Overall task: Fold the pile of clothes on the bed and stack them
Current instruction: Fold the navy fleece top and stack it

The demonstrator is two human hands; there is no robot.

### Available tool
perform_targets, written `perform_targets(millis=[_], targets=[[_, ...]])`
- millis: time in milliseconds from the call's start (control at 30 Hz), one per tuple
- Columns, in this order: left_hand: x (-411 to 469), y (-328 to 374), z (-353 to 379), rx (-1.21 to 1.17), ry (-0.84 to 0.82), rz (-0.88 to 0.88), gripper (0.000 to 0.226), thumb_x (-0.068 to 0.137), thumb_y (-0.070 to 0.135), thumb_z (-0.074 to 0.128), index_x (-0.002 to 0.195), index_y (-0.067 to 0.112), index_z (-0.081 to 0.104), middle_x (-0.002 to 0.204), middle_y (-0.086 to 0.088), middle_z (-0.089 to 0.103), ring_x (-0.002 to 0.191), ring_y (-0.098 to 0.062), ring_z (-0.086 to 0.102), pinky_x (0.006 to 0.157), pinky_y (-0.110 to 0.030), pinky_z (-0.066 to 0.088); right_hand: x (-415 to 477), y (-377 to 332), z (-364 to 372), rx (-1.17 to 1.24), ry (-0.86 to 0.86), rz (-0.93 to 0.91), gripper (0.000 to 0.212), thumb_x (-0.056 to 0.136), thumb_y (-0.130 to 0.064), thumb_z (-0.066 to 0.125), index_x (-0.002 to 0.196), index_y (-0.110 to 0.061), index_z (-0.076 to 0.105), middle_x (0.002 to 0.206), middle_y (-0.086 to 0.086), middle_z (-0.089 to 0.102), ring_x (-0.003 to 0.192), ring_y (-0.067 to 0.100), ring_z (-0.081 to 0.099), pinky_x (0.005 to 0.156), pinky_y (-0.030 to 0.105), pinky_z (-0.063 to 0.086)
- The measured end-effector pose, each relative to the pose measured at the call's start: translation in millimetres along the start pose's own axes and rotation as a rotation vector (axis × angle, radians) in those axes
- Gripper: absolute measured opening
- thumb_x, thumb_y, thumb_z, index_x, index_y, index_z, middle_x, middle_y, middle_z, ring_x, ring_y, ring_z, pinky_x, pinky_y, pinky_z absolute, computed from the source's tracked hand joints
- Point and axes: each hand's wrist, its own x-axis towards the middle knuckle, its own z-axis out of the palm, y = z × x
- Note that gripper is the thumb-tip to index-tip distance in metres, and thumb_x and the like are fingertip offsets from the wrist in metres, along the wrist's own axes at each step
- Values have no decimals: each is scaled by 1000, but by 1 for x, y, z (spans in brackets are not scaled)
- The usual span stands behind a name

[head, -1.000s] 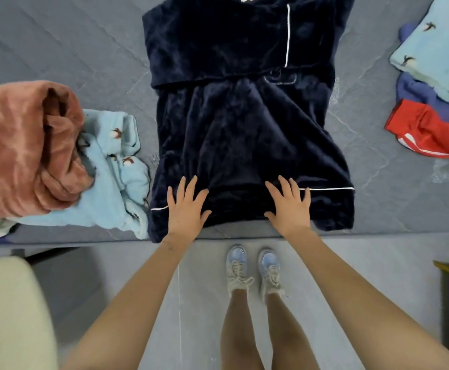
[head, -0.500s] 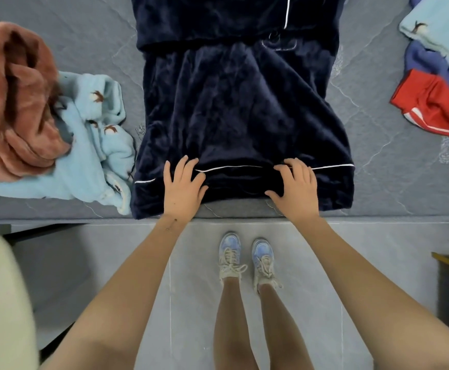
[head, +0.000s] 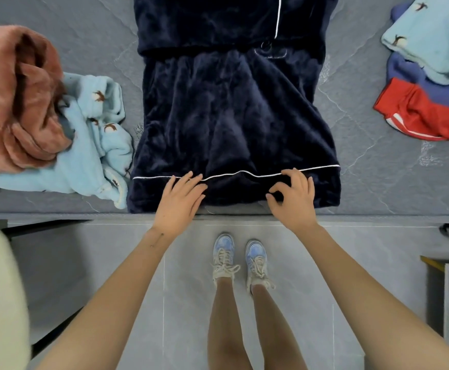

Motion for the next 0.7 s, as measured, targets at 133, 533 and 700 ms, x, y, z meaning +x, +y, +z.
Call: perform_targets(millis=[133, 533, 700], targets=[[-3, -20, -12, 89, 72, -386, 41, 100, 14, 50, 141, 8, 48, 150, -17, 40, 142, -37, 31, 114, -54, 21, 6, 16, -16, 29, 129, 155, 30, 86, -25, 71, 111, -9, 68, 140, 14, 46, 139, 32, 32, 118, 53, 11], [4, -41, -23, -487, 125, -1023, 51, 101, 31, 48, 138, -3, 38, 130, -23, 55, 120, -40, 52, 97, -42, 40, 14, 40, -19, 193, 121, 466, 89, 87, -45, 67, 155, -23, 13, 163, 10, 5, 148, 30, 10, 117, 53, 16], [8, -41, -34, -919, 56, -1143, 31, 83, 27, 75, 107, 12, 62, 102, -6, 66, 100, -24, 62, 77, -31, 50, 32, 48, -30, 734, 139, 874, 71, 83, -28, 75, 139, -2, 40, 135, 13, 54, 121, 26, 53, 100, 34, 42]])
